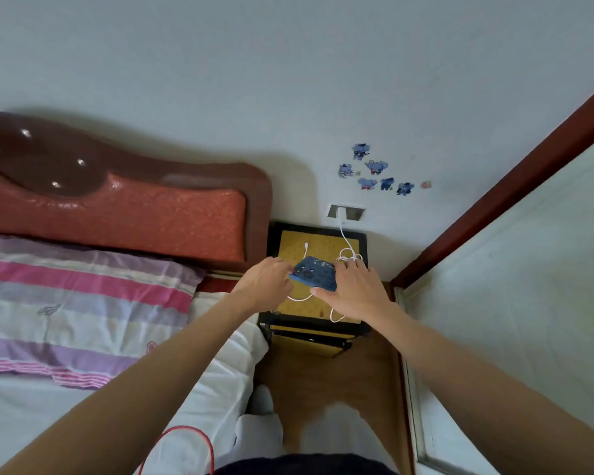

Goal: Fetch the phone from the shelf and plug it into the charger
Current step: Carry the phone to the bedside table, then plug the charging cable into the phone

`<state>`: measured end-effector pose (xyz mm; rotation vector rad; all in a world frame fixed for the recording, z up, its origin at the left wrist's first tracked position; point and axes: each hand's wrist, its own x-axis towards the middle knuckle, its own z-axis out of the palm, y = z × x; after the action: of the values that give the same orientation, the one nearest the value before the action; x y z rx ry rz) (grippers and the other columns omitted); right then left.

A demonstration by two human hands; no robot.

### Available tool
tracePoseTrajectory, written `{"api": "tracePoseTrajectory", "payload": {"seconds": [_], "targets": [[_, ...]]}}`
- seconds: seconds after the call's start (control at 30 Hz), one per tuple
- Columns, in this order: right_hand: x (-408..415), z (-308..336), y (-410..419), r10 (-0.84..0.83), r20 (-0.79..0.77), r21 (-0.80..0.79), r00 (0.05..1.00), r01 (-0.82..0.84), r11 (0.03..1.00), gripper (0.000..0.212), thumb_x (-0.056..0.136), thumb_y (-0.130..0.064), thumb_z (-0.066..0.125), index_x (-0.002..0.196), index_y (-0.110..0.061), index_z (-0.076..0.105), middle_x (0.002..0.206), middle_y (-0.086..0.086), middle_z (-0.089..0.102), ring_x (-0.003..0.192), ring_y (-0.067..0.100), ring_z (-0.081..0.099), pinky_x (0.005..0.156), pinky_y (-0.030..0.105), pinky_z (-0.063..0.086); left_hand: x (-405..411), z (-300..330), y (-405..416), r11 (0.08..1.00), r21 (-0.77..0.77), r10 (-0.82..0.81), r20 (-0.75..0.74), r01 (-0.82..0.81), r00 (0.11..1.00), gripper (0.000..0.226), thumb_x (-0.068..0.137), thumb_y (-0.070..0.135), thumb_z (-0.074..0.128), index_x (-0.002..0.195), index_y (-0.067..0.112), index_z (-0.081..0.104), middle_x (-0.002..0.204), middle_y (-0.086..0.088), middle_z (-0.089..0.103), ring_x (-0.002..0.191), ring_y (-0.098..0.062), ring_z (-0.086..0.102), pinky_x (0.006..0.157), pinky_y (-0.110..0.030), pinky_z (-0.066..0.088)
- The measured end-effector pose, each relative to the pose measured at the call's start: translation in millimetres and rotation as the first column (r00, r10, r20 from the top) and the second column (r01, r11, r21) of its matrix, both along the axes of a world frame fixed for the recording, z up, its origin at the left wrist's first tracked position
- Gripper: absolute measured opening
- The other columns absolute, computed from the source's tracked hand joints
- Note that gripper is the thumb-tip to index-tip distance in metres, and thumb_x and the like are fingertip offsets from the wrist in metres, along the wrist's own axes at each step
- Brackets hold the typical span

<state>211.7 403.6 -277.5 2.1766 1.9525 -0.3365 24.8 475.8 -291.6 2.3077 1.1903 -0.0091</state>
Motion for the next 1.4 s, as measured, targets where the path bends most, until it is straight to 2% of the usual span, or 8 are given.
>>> {"api": "tracePoseTrajectory", "payload": {"seconds": [0.47, 0.53, 0.6, 0.67, 0.8, 1.0, 1.17, 1.4], "targets": [[55.2, -53.6, 112.3, 0.11, -0.023, -0.091, 0.994, -0.112, 0.99, 0.084, 0.086, -0.079, 0.037, 0.13, -0.009, 0.054, 0.127, 0.012, 0.061, 0.118, 0.03, 0.056, 0.098, 0.044, 0.048, 60.2, -41.3, 75.2, 0.929, -0.212, 0.303, -0.037, -0.304, 0.952, 0.036, 0.089, 0.015, 0.05, 0.12, 0.007, 0.065, 0.113, -0.011, 0.066, 0.11, -0.027, 0.059, 0.097, -0.039, 0.047], [63.3, -65.7, 122.3, 0.077, -0.092, -0.101, 0.993, -0.086, 0.991, 0.084, 0.085, -0.079, 0.039, 0.129, -0.009, 0.055, 0.124, 0.011, 0.062, 0.115, 0.029, 0.057, 0.096, 0.043, 0.05, 70.1, -47.0, 82.0, 0.815, -0.351, 0.509, 0.05, -0.462, 0.859, 0.034, 0.09, 0.016, 0.054, 0.12, 0.007, 0.065, 0.11, -0.01, 0.068, 0.103, -0.026, 0.063, 0.093, -0.04, 0.051], [67.3, -71.8, 131.0, -0.09, -0.29, -0.15, 0.953, 0.047, 0.988, 0.075, 0.085, -0.075, 0.047, 0.124, -0.011, 0.054, 0.111, 0.007, 0.063, 0.101, 0.024, 0.062, 0.082, 0.037, 0.054, 77.0, -53.7, 88.7, 0.471, -0.643, 0.838, 0.113, -0.604, 0.534, 0.039, 0.091, 0.018, 0.059, 0.128, 0.006, 0.058, 0.103, -0.008, 0.068, 0.092, -0.021, 0.065, 0.081, -0.041, 0.059], [69.3, -78.4, 141.2, -0.398, -0.561, -0.331, 0.726, 0.244, 0.912, 0.059, 0.085, -0.068, 0.057, 0.111, -0.015, 0.053, 0.089, 0.001, 0.061, 0.075, 0.017, 0.061, 0.062, 0.029, 0.048, 79.4, -65.7, 94.5, 0.179, -0.799, 0.973, 0.058, -0.573, 0.223, 0.046, 0.09, 0.023, 0.063, 0.13, 0.003, 0.054, 0.105, -0.011, 0.066, 0.092, -0.02, 0.064, 0.07, -0.038, 0.06], [66.9, -86.0, 157.2, -0.807, -0.59, -0.799, -0.032, 0.172, 0.577, 0.066, 0.088, -0.067, 0.054, 0.104, -0.004, 0.059, 0.085, 0.015, 0.061, 0.075, 0.028, 0.06, 0.065, 0.039, 0.05, 73.2, -92.1, 97.0, -0.068, -0.901, 0.991, -0.112, -0.429, 0.078, 0.068, 0.086, 0.048, 0.066, 0.135, 0.002, 0.051, 0.125, -0.016, 0.061, 0.113, -0.027, 0.061, 0.079, -0.041, 0.058], [38.0, -112.8, 156.9, -0.844, -0.426, -0.876, -0.326, -0.086, 0.475, 0.058, 0.101, -0.059, 0.037, 0.126, -0.013, 0.062, 0.114, 0.014, 0.07, 0.103, 0.032, 0.067, 0.086, 0.044, 0.055, 71.2, -122.1, 98.6, -0.183, -0.983, 0.964, -0.184, -0.027, 0.191, 0.07, 0.084, 0.064, 0.056, 0.13, 0.011, 0.061, 0.118, -0.011, 0.068, 0.092, -0.026, 0.072, 0.075, -0.039, 0.059], [12.4, -149.2, 155.4, -0.866, -0.442, -0.892, -0.233, 0.013, 0.452, 0.051, 0.101, -0.057, 0.037, 0.118, -0.018, 0.065, 0.115, 0.008, 0.073, 0.103, 0.022, 0.071, 0.09, 0.038, 0.057, 58.0, -154.9, 96.8, -0.304, -0.951, 0.945, -0.293, 0.061, 0.144, 0.066, 0.084, 0.05, 0.065, 0.133, 0.007, 0.059, 0.125, -0.022, 0.063, 0.117, -0.039, 0.06, 0.111, -0.054, 0.039], [18.0, -214.8, 171.3, -0.816, -0.549, -0.742, 0.183, 0.343, 0.576, 0.052, 0.102, -0.045, 0.045, 0.087, -0.001, 0.069, 0.076, 0.016, 0.072, 0.057, 0.025, 0.068, 0.06, 0.038, 0.06, 26.6, -204.7, 87.4, -0.386, -0.922, 0.92, -0.387, 0.026, -0.065, 0.05, 0.088, 0.051, 0.06, 0.111, 0.007, 0.07, 0.109, -0.012, 0.071, 0.086, -0.025, 0.074, 0.082, -0.044, 0.053]]}}
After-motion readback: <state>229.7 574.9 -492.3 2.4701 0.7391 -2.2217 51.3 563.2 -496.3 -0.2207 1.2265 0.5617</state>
